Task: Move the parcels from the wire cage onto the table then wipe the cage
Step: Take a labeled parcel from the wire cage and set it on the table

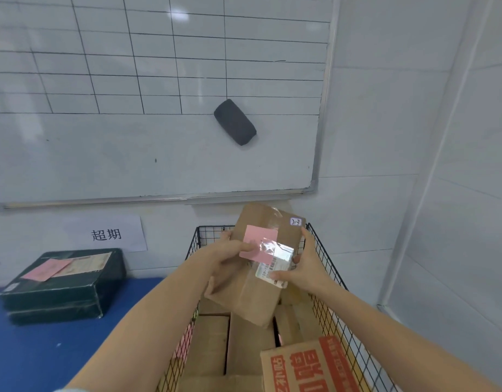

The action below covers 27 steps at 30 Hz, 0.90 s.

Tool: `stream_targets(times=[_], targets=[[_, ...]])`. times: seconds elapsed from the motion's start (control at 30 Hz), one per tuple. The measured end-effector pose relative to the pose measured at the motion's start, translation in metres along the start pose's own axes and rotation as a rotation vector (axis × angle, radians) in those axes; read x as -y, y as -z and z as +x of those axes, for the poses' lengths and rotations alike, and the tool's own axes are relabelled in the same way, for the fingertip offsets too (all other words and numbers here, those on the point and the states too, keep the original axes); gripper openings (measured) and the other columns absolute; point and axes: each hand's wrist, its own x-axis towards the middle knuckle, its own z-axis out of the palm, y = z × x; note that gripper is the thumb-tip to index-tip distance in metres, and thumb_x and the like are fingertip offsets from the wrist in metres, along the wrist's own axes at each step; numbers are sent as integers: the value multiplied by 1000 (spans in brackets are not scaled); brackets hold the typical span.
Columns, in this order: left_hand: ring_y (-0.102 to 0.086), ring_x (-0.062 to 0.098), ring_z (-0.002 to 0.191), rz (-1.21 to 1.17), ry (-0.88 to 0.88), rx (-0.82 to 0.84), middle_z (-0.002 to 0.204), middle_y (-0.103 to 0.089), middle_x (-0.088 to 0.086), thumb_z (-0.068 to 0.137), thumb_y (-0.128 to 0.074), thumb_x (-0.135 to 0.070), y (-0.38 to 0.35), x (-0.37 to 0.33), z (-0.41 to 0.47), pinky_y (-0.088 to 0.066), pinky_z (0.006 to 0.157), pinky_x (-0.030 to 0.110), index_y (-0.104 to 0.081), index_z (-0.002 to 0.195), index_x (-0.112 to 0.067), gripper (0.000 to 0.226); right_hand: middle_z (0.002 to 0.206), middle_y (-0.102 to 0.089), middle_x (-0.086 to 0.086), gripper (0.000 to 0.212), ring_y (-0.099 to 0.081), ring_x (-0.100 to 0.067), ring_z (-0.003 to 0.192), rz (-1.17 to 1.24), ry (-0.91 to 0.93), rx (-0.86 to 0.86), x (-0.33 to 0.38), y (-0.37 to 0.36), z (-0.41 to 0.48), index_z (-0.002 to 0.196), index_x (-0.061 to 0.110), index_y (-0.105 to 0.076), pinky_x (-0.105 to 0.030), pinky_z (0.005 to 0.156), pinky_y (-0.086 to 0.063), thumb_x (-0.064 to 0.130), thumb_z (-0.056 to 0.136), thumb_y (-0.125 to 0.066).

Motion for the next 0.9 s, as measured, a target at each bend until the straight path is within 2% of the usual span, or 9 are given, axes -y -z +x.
stream_targets(times=[0.1, 0.2, 0.27, 0.33, 0.43, 0.57, 0.73, 0.8, 0.9], targets=[[-53, 21, 100, 77, 33, 32, 125, -54, 2, 81, -75, -26, 2, -4, -5, -39, 78, 38, -26, 144, -26, 80, 140, -49, 3, 157, -53, -15, 123, -21, 0, 0, -11, -6, 9, 146, 44, 10, -41, 100, -48, 51, 29, -94], [-50, 25, 105, 105, 52, 15, 135, -49, 4, 82, -74, -25, 8, -1, -2, -33, 83, 42, -21, 146, -29, 83, 124, -60, 4, 151, -61, -13, 111, 18, 37, -6, -13, -9, 12, 139, 50, 12, -31, 92, -51, 30, 37, -97], [-52, 26, 107, 110, 61, 9, 134, -51, 5, 81, -75, -21, 12, 3, 2, -40, 86, 41, -20, 147, -29, 86, 120, -63, 1, 150, -63, -16, 108, 21, 27, -13, -10, -9, 15, 134, 54, 18, -34, 92, -52, 32, 37, -94], [-51, 24, 103, 127, 59, 23, 135, -50, 5, 84, -72, -16, 14, 6, 0, -42, 73, 39, -22, 146, -29, 81, 114, -65, 1, 154, -66, -19, 101, 28, -42, -11, -6, -7, 17, 140, 46, 25, -39, 87, -56, 27, 45, -95], [-54, 18, 86, 110, 64, 55, 122, -54, 4, 86, -68, -8, 15, 7, -1, -43, 63, 36, -22, 145, -32, 78, 102, -63, 1, 133, -70, -22, 83, 194, -176, -19, -2, 1, 22, 146, 43, 2, -35, 59, -60, 9, 58, -91], [-53, 19, 87, 108, 74, 53, 130, -53, 5, 88, -63, -4, 18, 6, 1, -42, 59, 40, -22, 146, -34, 77, 108, -64, -4, 99, -72, -27, 83, 264, -198, -34, 4, 8, 29, 136, 42, -20, -41, 58, -60, 21, 66, -87], [-52, 24, 106, 161, 110, 69, 139, -50, 7, 96, -53, -15, 24, 10, 5, -46, 66, 39, -19, 148, -34, 65, 96, -59, -3, 58, -68, -22, 78, 134, -178, -67, 8, 10, 38, 116, 20, -36, -34, 56, -60, 24, 77, -79], [-55, 25, 114, 189, 102, 48, 139, -50, 6, 98, -50, -20, 24, 17, 13, -51, 84, 42, -18, 148, -34, 62, 98, -57, -4, 49, -66, -19, 79, 61, -167, -77, 3, 6, 42, 110, 14, -38, -33, 59, -60, 24, 80, -76], [-40, 28, 132, 288, 73, -6, 149, -38, 6, 102, -36, -29, 20, 27, 24, -30, 112, 47, -8, 151, -35, 57, 92, -52, 1, 44, -63, -18, 79, -38, -120, -129, -2, 0, 44, 103, 10, -39, -34, 60, -60, 23, 82, -75]])
